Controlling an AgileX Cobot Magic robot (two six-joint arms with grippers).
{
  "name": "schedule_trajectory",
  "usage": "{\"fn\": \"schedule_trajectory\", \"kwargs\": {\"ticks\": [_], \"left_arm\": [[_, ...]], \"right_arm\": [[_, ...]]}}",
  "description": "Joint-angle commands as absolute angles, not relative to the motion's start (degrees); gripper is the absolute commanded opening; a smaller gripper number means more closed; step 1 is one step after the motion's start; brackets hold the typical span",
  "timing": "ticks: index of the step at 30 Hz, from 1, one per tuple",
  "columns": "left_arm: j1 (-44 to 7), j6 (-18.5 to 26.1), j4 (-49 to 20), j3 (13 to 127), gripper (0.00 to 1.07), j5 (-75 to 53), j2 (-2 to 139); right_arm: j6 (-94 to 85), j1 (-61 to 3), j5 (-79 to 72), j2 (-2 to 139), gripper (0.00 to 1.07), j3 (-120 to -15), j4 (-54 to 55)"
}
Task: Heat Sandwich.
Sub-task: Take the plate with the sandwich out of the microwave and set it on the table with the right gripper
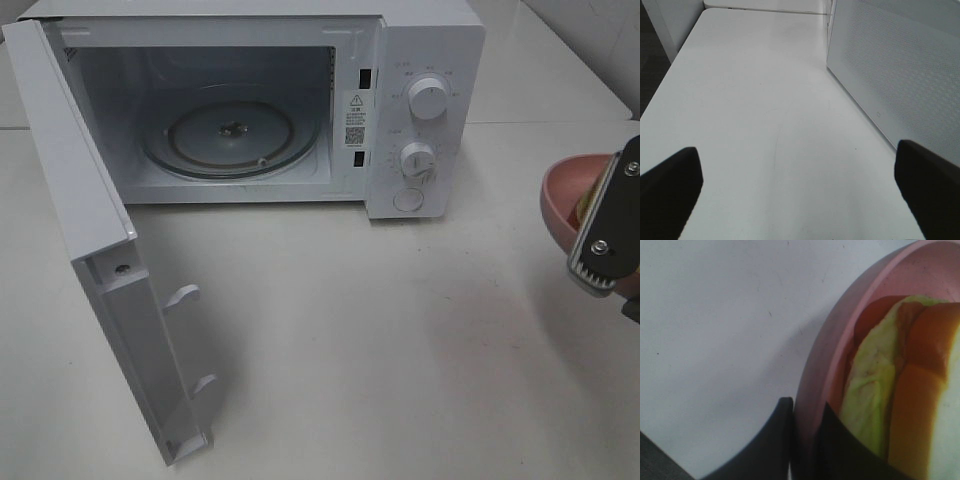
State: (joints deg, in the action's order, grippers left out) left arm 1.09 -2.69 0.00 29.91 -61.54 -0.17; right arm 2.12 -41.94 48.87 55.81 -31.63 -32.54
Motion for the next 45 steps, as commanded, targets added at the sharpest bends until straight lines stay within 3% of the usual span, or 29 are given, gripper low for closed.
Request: {"fn": "schedule_trajectory", "kwargs": {"ticks": [1,30,45], "left_arm": [[1.3,-2.7,-0.4,29.7,1.00,-61.1,-0.6],[1.3,-2.7,-0.4,29.7,1.00,-61.1,-0.6],[1.3,-2.7,-0.4,29.7,1.00,-61.1,-0.6]], "right_arm": [[7.9,-41.6,51.3,55.5,0.00,-31.6,-37.1],[43.9,-41.6,55.0,71.7,0.00,-34.3,-44.9],[46.3,-39.5,49.7,80.4,0.00,-37.7,-48.0]]}}
